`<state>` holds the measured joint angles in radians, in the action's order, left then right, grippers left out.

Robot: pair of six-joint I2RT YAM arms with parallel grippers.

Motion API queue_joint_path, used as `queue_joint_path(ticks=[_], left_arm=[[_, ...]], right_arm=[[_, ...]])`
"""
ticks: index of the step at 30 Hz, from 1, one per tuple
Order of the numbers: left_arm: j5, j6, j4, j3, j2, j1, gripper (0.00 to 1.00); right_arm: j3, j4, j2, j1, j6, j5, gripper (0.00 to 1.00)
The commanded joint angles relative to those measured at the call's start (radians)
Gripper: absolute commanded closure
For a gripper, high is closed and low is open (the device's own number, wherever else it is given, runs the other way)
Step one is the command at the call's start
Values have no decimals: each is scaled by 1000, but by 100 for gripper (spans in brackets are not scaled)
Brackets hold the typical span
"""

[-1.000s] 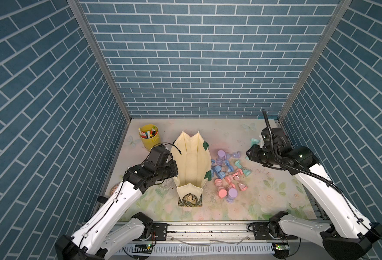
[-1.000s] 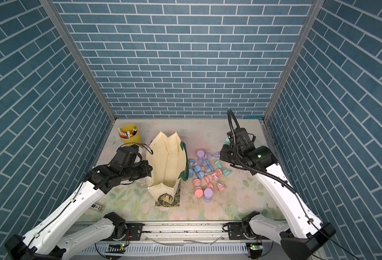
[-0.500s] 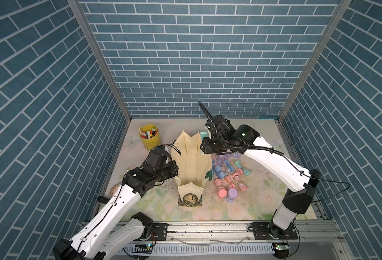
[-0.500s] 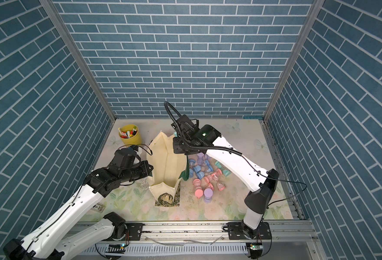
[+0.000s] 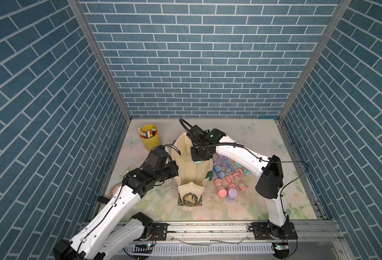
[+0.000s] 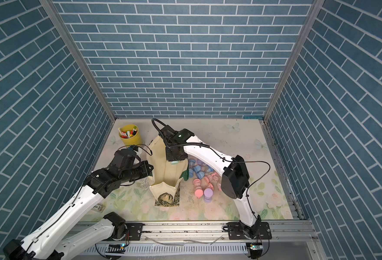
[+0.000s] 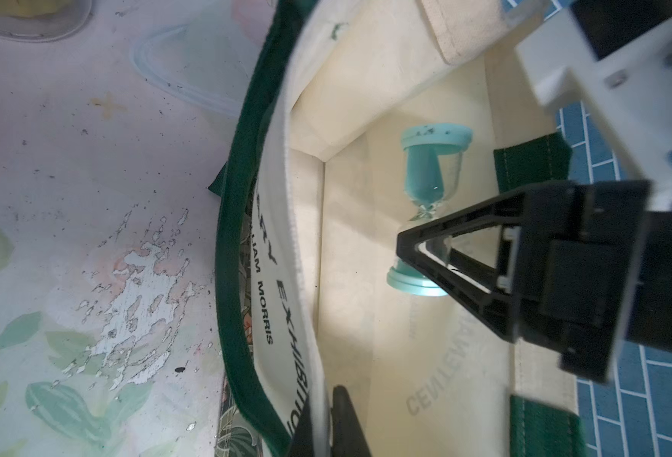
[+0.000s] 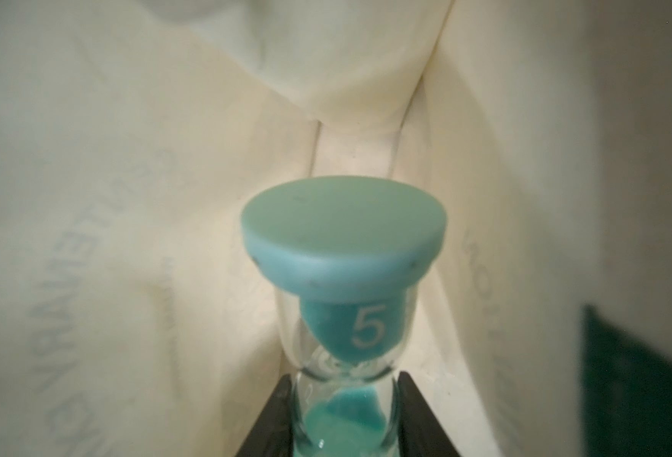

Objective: Put the hourglass into the canvas bag
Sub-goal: Place the hourglass in the canvas bag.

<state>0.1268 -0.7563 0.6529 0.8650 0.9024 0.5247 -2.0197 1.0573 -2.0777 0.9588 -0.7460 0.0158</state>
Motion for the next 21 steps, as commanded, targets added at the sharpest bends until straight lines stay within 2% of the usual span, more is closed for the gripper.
queue_joint_path(ticks=[1,5,6,8,10,16,21], left_arm=[[-37,-3,-34,-16,-12,8,100],[-40,-5,-33,-16,-7,9,100],[-41,-7,-35,-20,-10,9,100],[-46,-11,-40,-30,-13,9,100],[-46,-14,-40,-37,-12,9,100],[-43,-26,-57,-55,-7,10,100],[-39,-28,-70,-50,15,9,100]], right_arm=[[-40,49,-22,-5,-60,-16,100],[-37,55,-50,-6,-65,-21,100],[-37,54,-53,-6,-65,-22,93],[-39,54,-42,-5,-63,-15,73],[-43,53,-18,-4,-59,5,63],[-90,85,77,0,-14,77,51],[-150,159,131,-2,18,137,46]])
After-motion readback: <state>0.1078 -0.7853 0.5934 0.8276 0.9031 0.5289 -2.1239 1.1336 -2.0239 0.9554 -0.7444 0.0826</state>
